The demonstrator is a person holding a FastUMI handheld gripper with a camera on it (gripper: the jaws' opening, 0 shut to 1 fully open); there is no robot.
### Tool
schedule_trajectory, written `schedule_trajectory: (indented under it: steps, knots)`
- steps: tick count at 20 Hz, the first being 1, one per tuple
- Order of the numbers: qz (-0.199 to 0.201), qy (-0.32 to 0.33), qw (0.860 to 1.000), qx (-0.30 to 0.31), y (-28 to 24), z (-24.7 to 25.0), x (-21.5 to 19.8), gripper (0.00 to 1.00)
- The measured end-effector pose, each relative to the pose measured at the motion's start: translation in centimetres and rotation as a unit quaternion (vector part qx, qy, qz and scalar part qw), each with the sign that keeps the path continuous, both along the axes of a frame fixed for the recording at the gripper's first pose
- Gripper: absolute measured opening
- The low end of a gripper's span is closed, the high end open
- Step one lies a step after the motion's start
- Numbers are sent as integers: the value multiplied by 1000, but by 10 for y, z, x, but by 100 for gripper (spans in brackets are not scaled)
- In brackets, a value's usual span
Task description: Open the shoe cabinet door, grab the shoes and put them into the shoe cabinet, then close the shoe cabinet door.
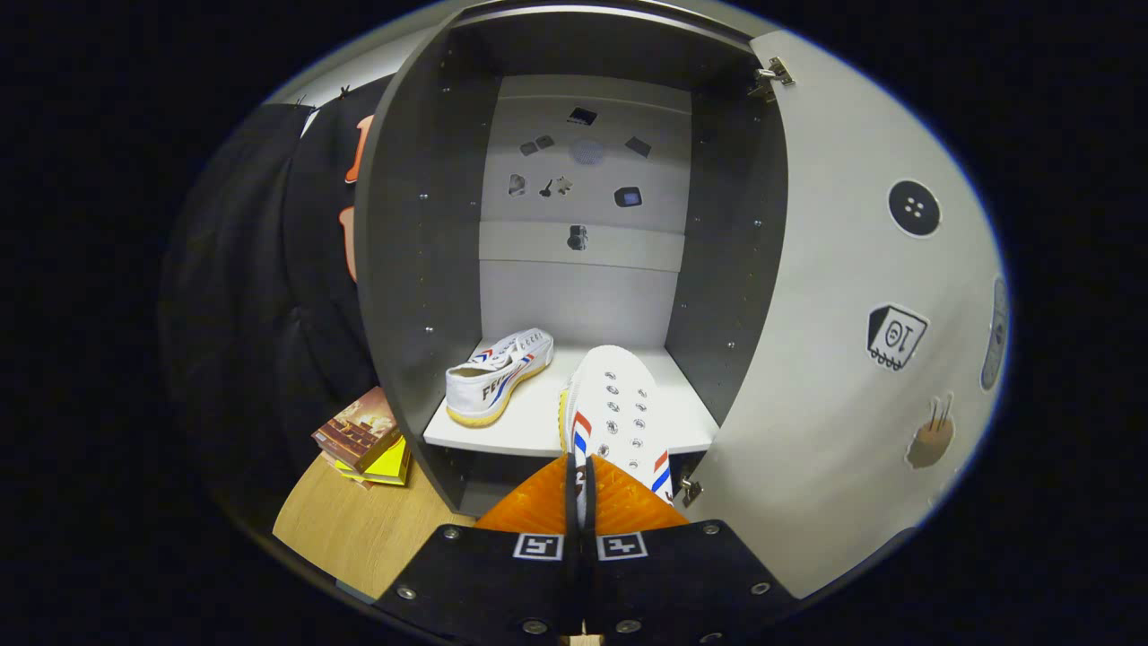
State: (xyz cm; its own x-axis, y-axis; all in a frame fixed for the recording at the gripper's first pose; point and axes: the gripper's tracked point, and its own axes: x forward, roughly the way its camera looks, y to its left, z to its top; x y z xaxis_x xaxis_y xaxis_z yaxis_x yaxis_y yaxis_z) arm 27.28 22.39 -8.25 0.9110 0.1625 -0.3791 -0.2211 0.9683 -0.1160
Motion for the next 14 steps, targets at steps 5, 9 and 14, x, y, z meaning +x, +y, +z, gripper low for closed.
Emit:
schedule_trajectory:
  steps: [5,9,14]
  knots:
    - [-12,4,1000,-17,3,-7,68,0]
    - [-18,7,999,-29,7,-16,115,0]
    - [-23,8,999,-45,7,-36,158,0]
